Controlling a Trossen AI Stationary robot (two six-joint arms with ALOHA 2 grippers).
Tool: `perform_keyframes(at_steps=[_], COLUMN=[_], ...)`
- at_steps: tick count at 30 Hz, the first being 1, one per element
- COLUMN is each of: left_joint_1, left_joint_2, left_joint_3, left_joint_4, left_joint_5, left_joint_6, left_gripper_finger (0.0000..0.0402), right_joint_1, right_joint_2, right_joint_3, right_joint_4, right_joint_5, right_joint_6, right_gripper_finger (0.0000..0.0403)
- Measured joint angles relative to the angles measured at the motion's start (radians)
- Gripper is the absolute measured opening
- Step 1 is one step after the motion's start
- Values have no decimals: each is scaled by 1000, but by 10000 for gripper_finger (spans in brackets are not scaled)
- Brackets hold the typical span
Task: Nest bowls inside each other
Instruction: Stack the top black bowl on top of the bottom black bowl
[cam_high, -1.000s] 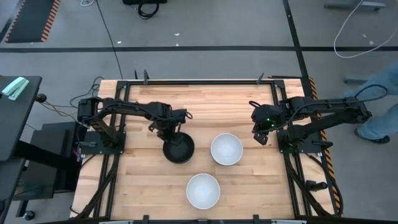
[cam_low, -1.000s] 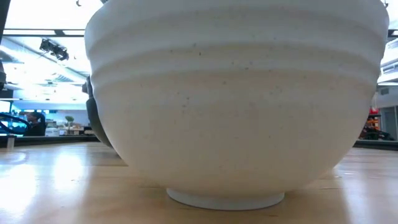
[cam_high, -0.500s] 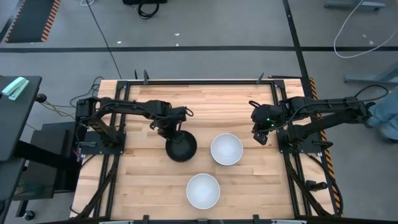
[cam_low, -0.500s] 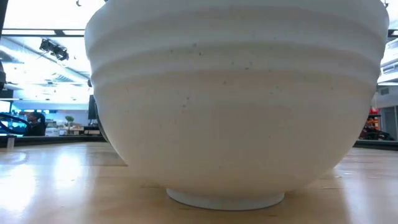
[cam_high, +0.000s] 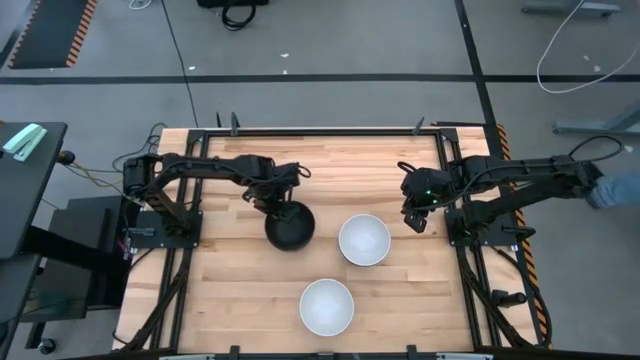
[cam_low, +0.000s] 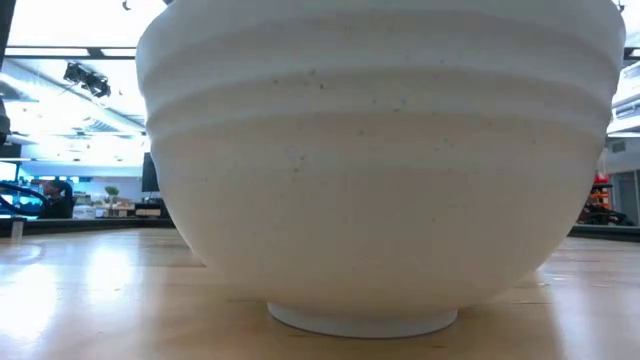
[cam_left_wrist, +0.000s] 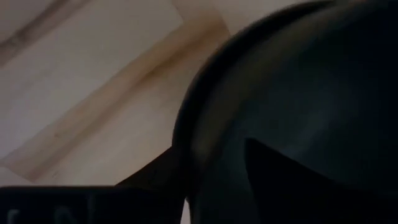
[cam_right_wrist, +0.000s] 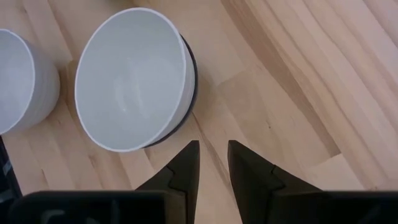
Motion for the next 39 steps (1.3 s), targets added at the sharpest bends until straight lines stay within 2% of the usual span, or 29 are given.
perform_keyframes(at_steps=[9,18,24,34,39], left_joint_1=[27,24,14,14,18], left_joint_2=[18,97,119,111,110], left_joint_3=[-1,-1,-1,109,163], left_joint_4=[90,265,329,330,264], left_joint_5=[2,113,120,100,86], left_joint_6=[19,18,20,55,82], left_gripper_finger=[182,179,177,176,173], right_joint_1=[0,0,0,0,0], right_joint_2=[1,32,74,101,101], right_joint_3=[0,0,0,0,0], right_joint_4=[31,61,67,83,84], right_joint_5=[0,0,0,-1,-1], right_joint_6=[2,1,-5,-8,-8], right_gripper_finger=[91,91,91,91,91])
